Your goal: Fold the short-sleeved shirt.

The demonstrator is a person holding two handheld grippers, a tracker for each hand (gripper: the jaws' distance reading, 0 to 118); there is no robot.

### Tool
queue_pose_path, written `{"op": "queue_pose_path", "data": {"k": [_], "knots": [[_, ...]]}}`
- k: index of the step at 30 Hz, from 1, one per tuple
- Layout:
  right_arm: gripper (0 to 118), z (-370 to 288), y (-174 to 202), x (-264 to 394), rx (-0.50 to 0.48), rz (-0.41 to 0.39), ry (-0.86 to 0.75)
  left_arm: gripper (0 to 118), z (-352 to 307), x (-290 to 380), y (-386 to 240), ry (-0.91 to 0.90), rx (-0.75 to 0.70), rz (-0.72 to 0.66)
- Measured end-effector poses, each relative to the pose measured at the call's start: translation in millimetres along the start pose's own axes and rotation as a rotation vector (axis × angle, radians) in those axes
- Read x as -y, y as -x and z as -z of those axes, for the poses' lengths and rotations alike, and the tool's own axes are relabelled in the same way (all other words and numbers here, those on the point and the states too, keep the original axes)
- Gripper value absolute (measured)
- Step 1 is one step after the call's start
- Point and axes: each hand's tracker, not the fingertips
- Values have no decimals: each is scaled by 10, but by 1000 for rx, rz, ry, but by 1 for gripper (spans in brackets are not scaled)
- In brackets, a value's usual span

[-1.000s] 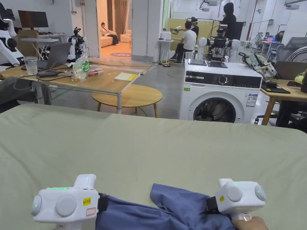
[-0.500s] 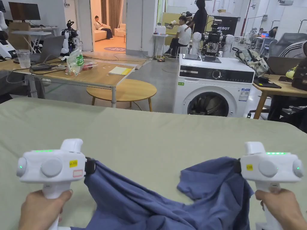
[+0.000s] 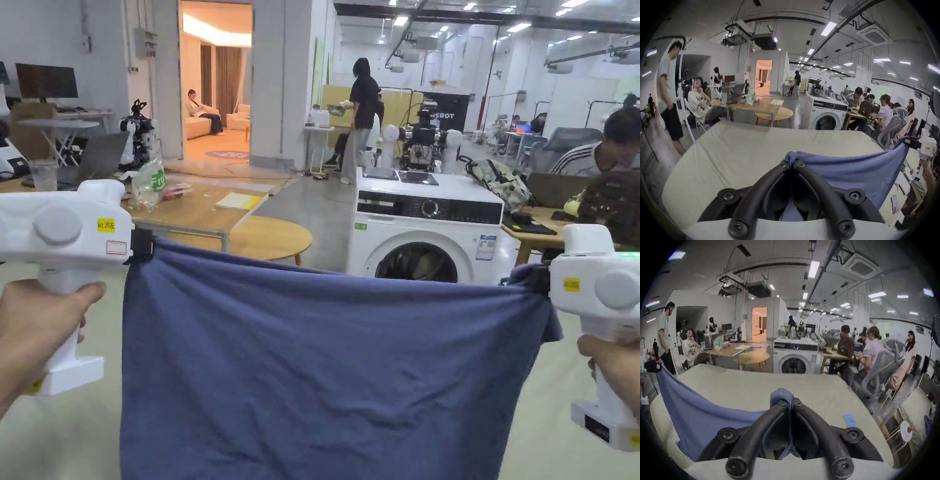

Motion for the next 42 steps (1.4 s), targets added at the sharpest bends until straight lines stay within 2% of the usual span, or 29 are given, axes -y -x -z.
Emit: {"op": "queue_pose_path", "data": {"k": [8, 16, 22, 28, 36, 42], "knots": [[0, -222, 108, -995, 32, -16, -111, 0, -176, -947, 103, -93, -28, 29], [0, -281, 125, -1882, 71, -44, -223, 0, -471, -1809, -60, -210, -59, 70], [0, -352, 40, -2191, 87, 0, -277, 0, -547, -2061, -178, -270, -75, 94], [0, -254, 22, -1812, 74, 13, -245, 0, -354, -1726, -178, -228, -86, 90], [0, -34, 44, -576, 74, 16, -106, 0, 27, -468, -7, -89, -42, 43], [0, -394, 44, 203, 81, -12, -38, 0, -262, 415, 37, -33, -7, 5]]}}
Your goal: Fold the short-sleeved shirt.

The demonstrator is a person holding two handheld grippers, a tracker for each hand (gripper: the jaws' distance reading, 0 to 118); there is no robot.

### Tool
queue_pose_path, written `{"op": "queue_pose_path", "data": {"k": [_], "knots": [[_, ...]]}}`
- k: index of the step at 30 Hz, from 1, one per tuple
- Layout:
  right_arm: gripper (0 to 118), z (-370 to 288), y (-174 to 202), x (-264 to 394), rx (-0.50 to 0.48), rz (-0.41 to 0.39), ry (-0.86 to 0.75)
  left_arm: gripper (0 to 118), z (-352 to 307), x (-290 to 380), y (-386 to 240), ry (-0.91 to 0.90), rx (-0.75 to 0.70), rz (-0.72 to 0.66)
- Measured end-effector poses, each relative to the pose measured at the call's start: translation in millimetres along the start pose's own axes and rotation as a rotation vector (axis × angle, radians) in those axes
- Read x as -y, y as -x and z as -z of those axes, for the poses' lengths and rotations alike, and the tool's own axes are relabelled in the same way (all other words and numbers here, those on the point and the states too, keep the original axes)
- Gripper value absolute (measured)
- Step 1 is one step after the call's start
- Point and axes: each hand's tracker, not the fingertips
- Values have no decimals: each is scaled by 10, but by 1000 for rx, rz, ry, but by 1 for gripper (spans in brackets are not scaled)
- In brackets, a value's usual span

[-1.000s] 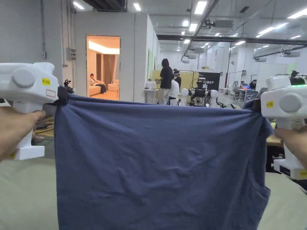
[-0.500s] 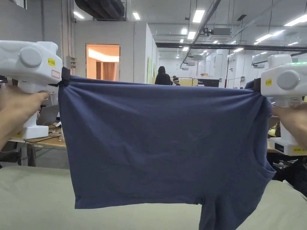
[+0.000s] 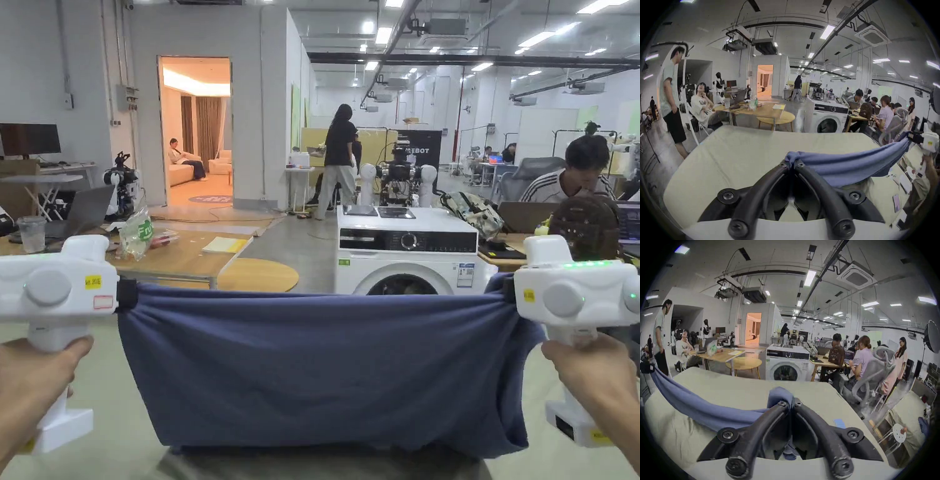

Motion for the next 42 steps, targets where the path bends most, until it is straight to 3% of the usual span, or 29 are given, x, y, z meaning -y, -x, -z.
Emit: {"op": "queue_pose_path", "data": {"k": [5, 15, 18, 34, 36, 39, 40, 42], "knots": [[0, -404, -88, 450, -11, 39, 37, 0, -461, 543, 13, 3, 38, -47], [0, -1229, 18, 1368, 3, -32, 110, 0, -1150, 1562, 76, 77, 30, -32], [0, -1367, 107, 1714, 17, -98, 185, 0, -1211, 1934, 121, 130, 35, -57], [1, -1337, 108, 3185, 9, -107, 596, 0, -890, 3210, 192, 483, 13, -27], [5, -1294, 111, 3262, 7, -105, 615, 0, -845, 3268, 173, 508, 20, -32], [30, -1281, 143, 3322, 35, -137, 646, 0, -763, 3314, 171, 529, 14, -30], [38, -1289, 154, 3321, 44, -155, 640, 7, -735, 3313, 175, 538, 14, -29], [49, -1354, 157, 3251, 65, -161, 608, 34, -735, 3269, 168, 544, 7, -37]]}}
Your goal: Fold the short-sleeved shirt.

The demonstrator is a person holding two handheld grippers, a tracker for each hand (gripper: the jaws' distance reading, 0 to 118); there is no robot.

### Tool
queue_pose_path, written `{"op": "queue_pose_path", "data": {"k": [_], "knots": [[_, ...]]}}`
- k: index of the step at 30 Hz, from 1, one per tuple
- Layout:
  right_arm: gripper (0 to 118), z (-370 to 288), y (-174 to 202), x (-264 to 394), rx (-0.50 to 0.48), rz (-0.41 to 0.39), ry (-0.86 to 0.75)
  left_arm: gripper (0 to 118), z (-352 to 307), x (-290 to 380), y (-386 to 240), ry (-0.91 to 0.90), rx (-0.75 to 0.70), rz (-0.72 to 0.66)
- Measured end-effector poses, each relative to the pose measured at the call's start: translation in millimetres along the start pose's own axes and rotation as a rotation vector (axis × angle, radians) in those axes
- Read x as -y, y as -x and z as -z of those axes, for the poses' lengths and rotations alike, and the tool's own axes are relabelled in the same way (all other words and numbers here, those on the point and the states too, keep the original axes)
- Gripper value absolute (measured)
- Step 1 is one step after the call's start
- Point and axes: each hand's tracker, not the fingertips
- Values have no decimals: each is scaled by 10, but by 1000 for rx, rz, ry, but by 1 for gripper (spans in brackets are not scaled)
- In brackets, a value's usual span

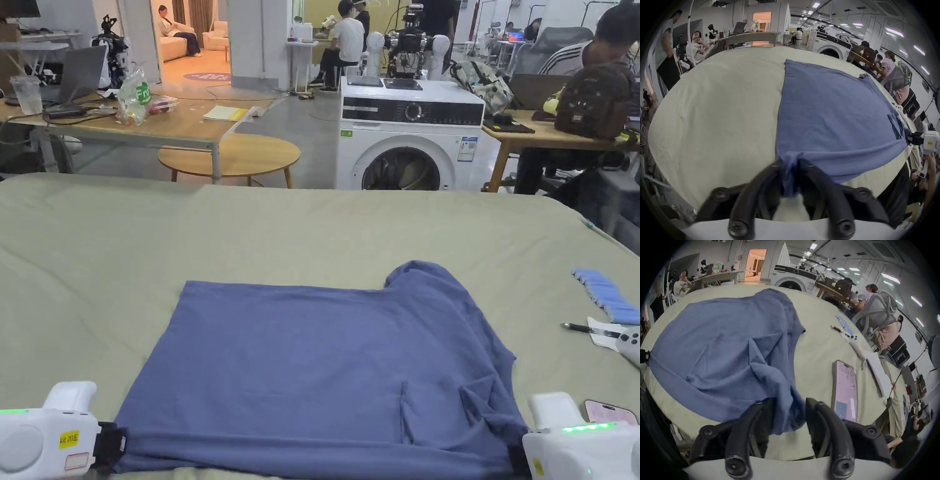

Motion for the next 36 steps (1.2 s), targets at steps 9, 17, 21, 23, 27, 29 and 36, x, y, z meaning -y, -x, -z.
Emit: {"op": "queue_pose_path", "data": {"k": [9, 17, 21, 23, 27, 29, 36], "knots": [[51, -598, 83, -414, -69, 206, -430, 41, -507, -288, -353, -387, 58, -15], [0, -696, 545, -542, -83, 218, -580, 0, -604, -368, -794, -567, -26, 81], [0, -652, 652, -575, -122, 177, -544, 0, -544, -390, -755, -444, -53, 108], [0, -631, 656, -556, -122, 176, -529, 0, -522, -389, -644, -360, -59, 76], [0, -551, 619, -522, -129, 164, -466, 0, -452, -384, -330, -166, -20, -12], [0, -507, 592, -497, -131, 160, -433, 18, -386, -383, -183, -70, -23, -47], [0, -429, 515, -391, -127, 141, -355, 48, 17, -250, 109, 180, -53, -134]]}}
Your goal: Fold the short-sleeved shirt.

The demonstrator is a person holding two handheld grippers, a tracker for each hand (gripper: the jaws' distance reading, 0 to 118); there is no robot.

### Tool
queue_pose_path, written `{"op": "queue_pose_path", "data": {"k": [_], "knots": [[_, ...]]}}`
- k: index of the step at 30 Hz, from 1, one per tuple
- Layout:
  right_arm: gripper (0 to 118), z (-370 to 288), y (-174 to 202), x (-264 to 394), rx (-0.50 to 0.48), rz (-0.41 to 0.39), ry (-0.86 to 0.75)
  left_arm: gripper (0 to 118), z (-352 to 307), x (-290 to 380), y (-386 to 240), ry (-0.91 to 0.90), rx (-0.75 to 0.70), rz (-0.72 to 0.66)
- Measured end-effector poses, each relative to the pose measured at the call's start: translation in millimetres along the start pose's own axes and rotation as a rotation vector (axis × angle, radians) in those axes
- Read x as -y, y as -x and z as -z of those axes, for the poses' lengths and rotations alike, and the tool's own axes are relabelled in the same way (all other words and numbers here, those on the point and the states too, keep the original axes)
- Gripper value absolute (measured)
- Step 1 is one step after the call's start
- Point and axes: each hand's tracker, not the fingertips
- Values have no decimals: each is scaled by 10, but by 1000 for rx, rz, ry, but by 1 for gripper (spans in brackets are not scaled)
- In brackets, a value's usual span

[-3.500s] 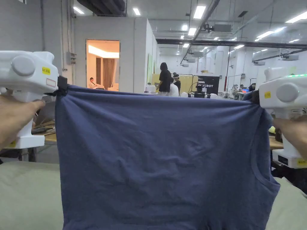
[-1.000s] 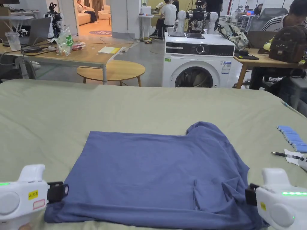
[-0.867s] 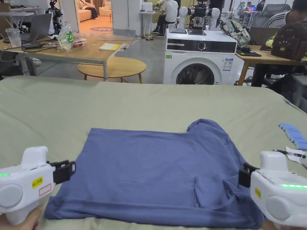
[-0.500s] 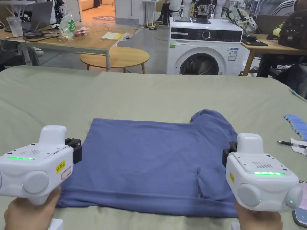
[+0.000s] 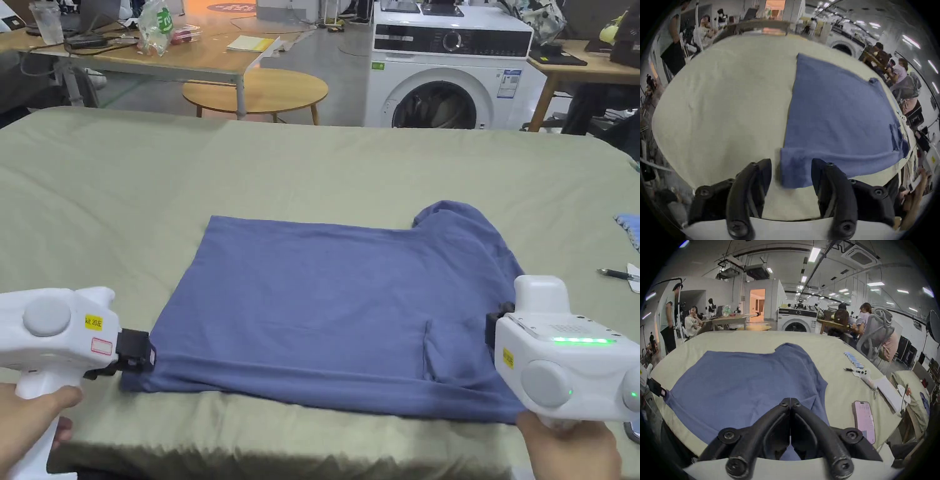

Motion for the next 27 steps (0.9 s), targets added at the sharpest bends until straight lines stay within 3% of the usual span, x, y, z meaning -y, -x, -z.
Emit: {"op": "queue_pose_path", "data": {"k": [6, 7, 8, 10, 11, 12, 19, 22, 23, 27], "knots": [[0, 30, -157, 44, 27, -15, 135, 47, 138, 118, -102, -4, -51, 8], [0, 49, -189, 52, 31, -23, 170, 40, 137, 128, -157, -6, -62, 66], [3, 74, -233, 61, 31, -30, 217, 24, 121, 129, -181, -7, -48, 103], [33, 113, -318, 84, 37, -31, 281, 2, 89, 122, -177, -9, -20, 83], [52, 130, -355, 94, 43, -23, 304, 1, 96, 138, -203, -13, -19, 82], [56, 131, -390, 117, 58, -28, 312, 1, 108, 148, -225, -13, -28, 97], [54, 347, -512, 411, 22, -54, 506, 1, 66, 193, -165, -49, -24, 88], [25, 435, -547, 553, -28, -22, 492, 1, 35, 208, -143, -66, -14, 78], [6, 396, -546, 535, -37, -15, 474, 1, 20, 210, -138, -71, -11, 77], [4, 318, -567, 363, -76, 30, 425, 1, -134, 149, -120, -141, 30, 43]]}}
